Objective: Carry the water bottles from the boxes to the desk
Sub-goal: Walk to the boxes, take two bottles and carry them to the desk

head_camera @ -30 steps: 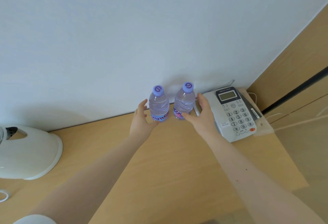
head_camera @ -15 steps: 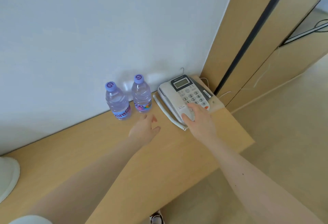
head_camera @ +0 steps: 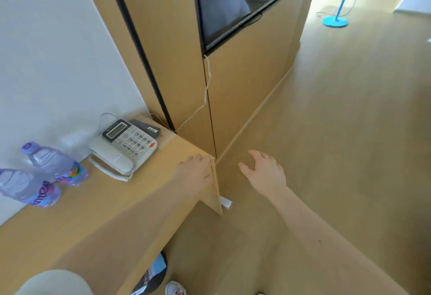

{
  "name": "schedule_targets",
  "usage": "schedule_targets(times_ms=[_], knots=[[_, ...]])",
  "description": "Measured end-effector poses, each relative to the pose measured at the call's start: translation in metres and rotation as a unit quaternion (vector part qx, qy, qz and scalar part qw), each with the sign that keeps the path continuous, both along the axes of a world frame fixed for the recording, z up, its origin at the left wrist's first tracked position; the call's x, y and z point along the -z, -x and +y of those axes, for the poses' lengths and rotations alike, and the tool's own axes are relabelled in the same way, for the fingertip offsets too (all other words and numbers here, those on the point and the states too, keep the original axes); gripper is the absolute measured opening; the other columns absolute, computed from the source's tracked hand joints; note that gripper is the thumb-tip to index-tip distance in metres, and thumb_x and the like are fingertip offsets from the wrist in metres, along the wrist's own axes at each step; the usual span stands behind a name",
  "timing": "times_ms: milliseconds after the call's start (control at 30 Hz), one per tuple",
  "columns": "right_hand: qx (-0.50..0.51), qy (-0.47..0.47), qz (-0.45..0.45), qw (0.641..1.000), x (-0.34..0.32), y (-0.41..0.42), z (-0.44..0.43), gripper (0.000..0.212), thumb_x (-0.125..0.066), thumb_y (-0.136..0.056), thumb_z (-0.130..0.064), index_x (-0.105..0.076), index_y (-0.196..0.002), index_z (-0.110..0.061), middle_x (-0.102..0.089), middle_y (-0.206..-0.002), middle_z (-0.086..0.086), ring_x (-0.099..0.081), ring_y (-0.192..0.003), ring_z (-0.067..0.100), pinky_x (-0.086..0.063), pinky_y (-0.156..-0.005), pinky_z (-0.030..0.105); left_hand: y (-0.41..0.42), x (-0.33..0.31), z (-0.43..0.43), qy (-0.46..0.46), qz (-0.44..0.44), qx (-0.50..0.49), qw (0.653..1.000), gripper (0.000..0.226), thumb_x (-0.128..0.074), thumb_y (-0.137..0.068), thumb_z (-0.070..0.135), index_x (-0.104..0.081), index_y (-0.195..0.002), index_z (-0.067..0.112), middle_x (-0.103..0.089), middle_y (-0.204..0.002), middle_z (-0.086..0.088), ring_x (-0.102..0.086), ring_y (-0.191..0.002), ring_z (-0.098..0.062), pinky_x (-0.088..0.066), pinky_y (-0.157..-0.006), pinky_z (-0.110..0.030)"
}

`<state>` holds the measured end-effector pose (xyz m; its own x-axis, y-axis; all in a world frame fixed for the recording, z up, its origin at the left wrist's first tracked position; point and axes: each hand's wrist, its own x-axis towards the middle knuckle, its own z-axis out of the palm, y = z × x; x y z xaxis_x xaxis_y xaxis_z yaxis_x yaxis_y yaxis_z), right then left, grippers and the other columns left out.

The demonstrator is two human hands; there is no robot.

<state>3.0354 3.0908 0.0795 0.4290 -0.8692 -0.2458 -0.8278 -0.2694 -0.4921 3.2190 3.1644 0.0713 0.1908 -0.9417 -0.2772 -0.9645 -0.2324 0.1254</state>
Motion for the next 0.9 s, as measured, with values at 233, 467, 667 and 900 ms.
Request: schedule_targets(times_ms=[233, 467, 667, 900], knots=[[0.109, -0.008, 0.053, 0.993, 0.008, 0.173, -0.021, 0.060, -0.041, -0.098, -0.050, -0.031, -0.150, -0.023, -0.038, -0.151, 0.000, -0.035, -0.138, 0.023, -0.028, -0.110, 0.038, 0.168, 0.006, -0.070, 0.007, -0.048, 0.199, 0.979, 0.047, -0.044, -0.099, 0.038, -0.031, -0.141, 0.022, -0.049, -0.126, -0.002, -0.050, -0.109, -0.021, -0.040, -0.075, -0.031], [0.176, -0.043, 0.087, 0.980, 0.027, 0.273, -0.019, 0.060, -0.039, -0.098, -0.053, -0.030, -0.149, -0.023, -0.041, -0.149, 0.001, -0.037, -0.136, 0.023, -0.035, -0.105, 0.039, 0.277, 0.013, -0.109, -0.040, -0.039, 0.269, 0.962, 0.047, -0.046, -0.098, 0.039, -0.035, -0.139, 0.019, -0.051, -0.124, -0.004, -0.052, -0.111, -0.025, -0.041, -0.078, -0.034], [0.219, -0.071, 0.123, 0.965, 0.043, 0.323, -0.033, 0.058, -0.039, -0.098, -0.053, -0.032, -0.147, -0.023, -0.043, -0.146, 0.000, -0.039, -0.133, 0.022, -0.036, -0.100, 0.037, 0.328, 0.024, -0.149, -0.068, -0.032, 0.324, 0.943, 0.043, -0.047, -0.097, 0.040, -0.038, -0.134, 0.019, -0.053, -0.121, -0.004, -0.054, -0.106, -0.025, -0.041, -0.072, -0.033], [0.249, -0.106, 0.164, 0.949, 0.058, 0.367, -0.089, 0.058, -0.039, -0.098, -0.053, -0.031, -0.148, -0.024, -0.044, -0.145, 0.000, -0.040, -0.132, 0.022, -0.038, -0.098, 0.037, 0.377, 0.052, -0.221, -0.119, -0.019, 0.383, 0.916, 0.045, -0.047, -0.098, 0.040, -0.038, -0.136, 0.018, -0.051, -0.128, -0.004, -0.053, -0.112, -0.025, -0.043, -0.080, -0.034]])
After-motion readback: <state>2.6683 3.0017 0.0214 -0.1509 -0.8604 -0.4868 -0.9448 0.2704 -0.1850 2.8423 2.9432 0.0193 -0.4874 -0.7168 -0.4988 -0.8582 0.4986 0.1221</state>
